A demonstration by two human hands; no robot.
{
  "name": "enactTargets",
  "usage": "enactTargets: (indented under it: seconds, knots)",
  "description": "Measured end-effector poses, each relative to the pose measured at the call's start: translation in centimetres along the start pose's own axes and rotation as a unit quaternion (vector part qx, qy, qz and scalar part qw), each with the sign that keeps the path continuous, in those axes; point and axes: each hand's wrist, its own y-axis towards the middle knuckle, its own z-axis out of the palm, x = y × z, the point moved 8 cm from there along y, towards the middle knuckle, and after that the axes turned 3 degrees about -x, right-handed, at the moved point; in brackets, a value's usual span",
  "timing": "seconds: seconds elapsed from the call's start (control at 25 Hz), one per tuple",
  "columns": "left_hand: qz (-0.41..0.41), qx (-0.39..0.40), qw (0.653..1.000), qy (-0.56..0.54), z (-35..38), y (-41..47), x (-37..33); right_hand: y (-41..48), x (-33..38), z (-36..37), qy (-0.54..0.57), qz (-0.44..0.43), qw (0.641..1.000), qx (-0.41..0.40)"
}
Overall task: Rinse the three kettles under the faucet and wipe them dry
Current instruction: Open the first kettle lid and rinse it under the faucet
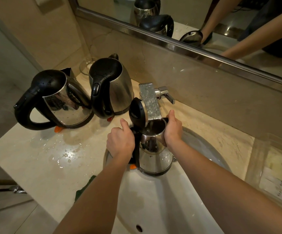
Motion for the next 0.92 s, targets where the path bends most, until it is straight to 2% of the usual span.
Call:
enactTargets:
  seconds: [0.32, 0.6, 0.76, 0.92]
  knots:
    - [-0.005, -0.014, 1.000, -0.007, -0.2, -0.1, 0.1, 0.4, -0.3, 0.1, 0.001, -0.003, 1.000, -0.003]
    - [-0.077, -0.027, 0.990, -0.119, -0.8, -0.7, 0.8, 0.4, -0.5, 0.2, 0.003, -0.004, 1.000, -0.003]
    - [-0.113, 0.027, 0.977, -0.179, 0.3, 0.1, 2.0, 0.3, -0.4, 0.3, 0.014, 0.000, 1.000, -0.007]
    - [-0.103, 0.077, 0.975, -0.184, 0.9, 0.2, 1.8, 0.6, -0.6, 0.3, 0.004, 0.003, 1.000, -0.005]
